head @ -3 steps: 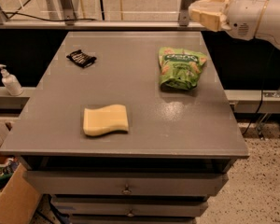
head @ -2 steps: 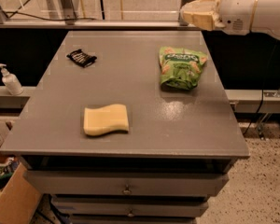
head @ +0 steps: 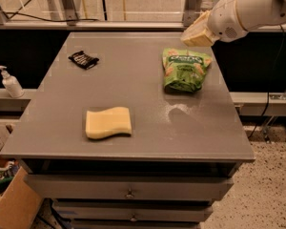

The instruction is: Pick green rice chip bag

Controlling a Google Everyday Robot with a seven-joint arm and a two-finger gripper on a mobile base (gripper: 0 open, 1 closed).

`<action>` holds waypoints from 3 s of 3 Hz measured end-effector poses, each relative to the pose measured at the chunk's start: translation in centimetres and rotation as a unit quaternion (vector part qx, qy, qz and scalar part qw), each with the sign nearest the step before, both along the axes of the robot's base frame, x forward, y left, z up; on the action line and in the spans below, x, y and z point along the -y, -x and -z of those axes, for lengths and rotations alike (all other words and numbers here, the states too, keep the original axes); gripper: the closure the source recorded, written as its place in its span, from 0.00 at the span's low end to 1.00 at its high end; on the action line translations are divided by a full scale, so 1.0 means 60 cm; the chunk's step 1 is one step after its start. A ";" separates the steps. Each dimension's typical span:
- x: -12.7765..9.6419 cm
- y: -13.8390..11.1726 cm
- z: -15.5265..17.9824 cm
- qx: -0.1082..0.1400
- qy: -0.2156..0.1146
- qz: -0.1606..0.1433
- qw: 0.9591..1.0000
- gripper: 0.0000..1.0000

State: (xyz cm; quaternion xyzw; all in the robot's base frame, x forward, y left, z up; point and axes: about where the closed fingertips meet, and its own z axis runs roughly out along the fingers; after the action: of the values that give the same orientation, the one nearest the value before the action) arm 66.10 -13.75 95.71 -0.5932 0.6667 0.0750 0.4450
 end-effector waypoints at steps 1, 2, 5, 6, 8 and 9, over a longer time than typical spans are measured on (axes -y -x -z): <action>0.022 -0.012 0.021 0.001 0.043 0.011 0.999 0.12; 0.018 -0.012 0.024 0.000 0.044 0.009 0.999 0.00; 0.011 0.023 0.098 -0.032 0.036 0.026 0.998 0.00; -0.008 0.007 0.139 -0.042 0.049 0.028 0.998 0.00; -0.028 -0.003 0.183 -0.052 0.070 0.023 0.996 0.41; -0.028 -0.002 0.186 -0.050 0.073 0.024 0.996 0.64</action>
Offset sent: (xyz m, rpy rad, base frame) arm 0.0069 -0.0139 -0.0131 -0.0902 -0.0004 -0.0244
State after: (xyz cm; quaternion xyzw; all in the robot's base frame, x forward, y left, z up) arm 66.20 -12.09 84.52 -0.6031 0.7062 0.0449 0.3681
